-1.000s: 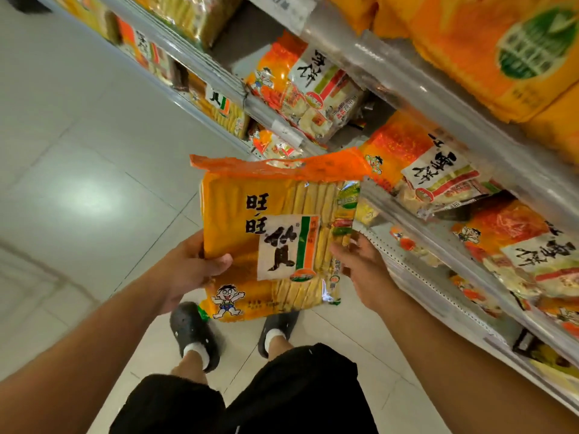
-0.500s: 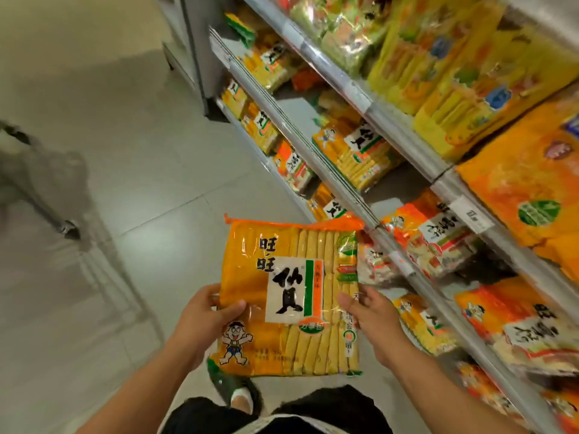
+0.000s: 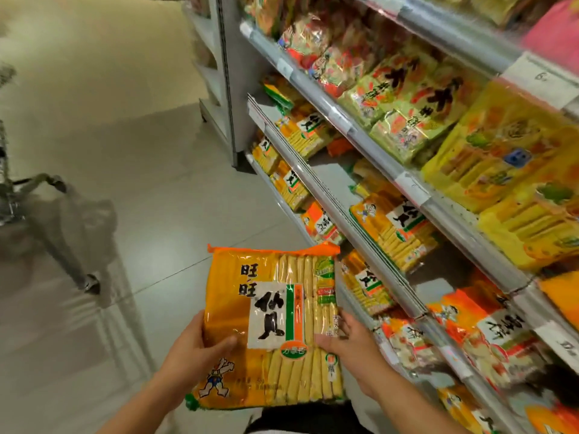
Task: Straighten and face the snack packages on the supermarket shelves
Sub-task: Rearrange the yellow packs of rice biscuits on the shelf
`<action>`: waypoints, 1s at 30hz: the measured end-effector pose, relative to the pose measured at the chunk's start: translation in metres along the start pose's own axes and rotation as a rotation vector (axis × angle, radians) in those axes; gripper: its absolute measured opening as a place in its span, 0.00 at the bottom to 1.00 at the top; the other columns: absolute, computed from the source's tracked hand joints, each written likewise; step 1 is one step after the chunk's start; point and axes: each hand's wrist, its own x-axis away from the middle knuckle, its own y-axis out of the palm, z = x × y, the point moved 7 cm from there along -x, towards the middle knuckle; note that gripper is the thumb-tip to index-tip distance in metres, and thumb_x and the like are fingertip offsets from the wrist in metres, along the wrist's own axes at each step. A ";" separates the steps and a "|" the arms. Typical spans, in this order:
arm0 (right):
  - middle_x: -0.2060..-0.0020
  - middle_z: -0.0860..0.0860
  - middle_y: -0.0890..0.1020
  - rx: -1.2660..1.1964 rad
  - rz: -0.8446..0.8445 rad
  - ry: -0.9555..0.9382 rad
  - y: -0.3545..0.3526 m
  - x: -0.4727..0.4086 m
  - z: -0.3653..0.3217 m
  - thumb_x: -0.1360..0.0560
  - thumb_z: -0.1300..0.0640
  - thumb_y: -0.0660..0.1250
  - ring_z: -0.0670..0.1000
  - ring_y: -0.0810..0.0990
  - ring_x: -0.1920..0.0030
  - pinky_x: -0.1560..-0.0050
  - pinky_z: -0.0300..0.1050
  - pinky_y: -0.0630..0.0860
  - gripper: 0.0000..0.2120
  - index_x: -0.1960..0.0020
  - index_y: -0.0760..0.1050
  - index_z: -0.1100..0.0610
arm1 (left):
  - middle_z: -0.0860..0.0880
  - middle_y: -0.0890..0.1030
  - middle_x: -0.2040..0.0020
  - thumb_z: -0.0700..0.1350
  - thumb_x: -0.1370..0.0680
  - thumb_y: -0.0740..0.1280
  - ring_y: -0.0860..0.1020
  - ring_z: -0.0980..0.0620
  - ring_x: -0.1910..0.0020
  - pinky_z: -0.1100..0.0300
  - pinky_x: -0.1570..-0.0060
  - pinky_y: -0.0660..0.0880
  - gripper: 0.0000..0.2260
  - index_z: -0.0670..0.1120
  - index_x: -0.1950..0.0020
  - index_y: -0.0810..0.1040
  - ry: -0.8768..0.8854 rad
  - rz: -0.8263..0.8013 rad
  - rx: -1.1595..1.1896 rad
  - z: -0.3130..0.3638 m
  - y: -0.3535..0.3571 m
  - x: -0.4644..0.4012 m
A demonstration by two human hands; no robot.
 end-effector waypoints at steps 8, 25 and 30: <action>0.54 0.33 0.74 -0.074 0.028 0.051 0.009 -0.168 -0.062 0.32 0.60 0.77 0.31 0.77 0.57 0.56 0.29 0.74 0.28 0.39 0.69 0.43 | 0.52 0.78 0.48 0.37 0.34 0.79 0.79 0.53 0.52 0.51 0.53 0.80 0.35 0.53 0.36 0.63 -0.090 0.124 -0.080 0.107 -0.036 -0.139; 0.47 0.37 0.82 0.060 0.312 0.301 -0.041 -0.302 -0.140 0.41 0.53 0.82 0.38 0.81 0.48 0.46 0.41 0.78 0.36 0.37 0.71 0.42 | 0.50 0.74 0.45 0.43 0.27 0.74 0.76 0.46 0.45 0.51 0.49 0.76 0.27 0.49 0.33 0.64 0.234 -0.243 -0.708 0.291 0.015 -0.391; 0.43 0.46 0.82 0.073 0.548 0.269 -0.075 -0.337 -0.165 0.35 0.57 0.80 0.47 0.81 0.44 0.38 0.54 0.75 0.36 0.31 0.68 0.49 | 0.51 0.70 0.40 0.44 0.29 0.76 0.70 0.53 0.45 0.61 0.50 0.71 0.43 0.46 0.23 0.52 0.428 -0.445 -0.821 0.342 0.067 -0.466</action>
